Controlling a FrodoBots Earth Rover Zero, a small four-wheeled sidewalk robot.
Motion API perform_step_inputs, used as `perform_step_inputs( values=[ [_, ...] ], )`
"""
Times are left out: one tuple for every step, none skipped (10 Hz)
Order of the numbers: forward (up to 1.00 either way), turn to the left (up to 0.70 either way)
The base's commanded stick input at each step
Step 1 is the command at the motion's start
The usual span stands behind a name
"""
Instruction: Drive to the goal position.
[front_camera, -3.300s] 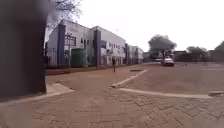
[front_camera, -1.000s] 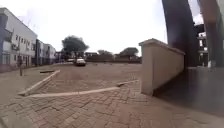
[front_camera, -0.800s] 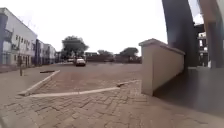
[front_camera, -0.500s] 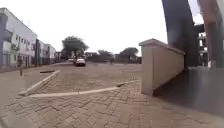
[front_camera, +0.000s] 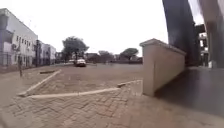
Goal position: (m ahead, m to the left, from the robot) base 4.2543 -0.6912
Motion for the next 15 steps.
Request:
perform_step_inputs(
  values=[
    [0.70,0.00],
    [0.70,0.00],
    [0.70,0.00],
    [0.70,0.00],
    [0.70,0.00],
    [0.70,0.00],
    [0.70,0.00],
    [0.70,0.00],
    [0.70,0.00],
    [0.70,0.00],
    [0.70,0.00],
    [0.70,0.00],
    [0.00,0.00],
    [0.00,0.00],
    [0.00,0.00]
  ],
)
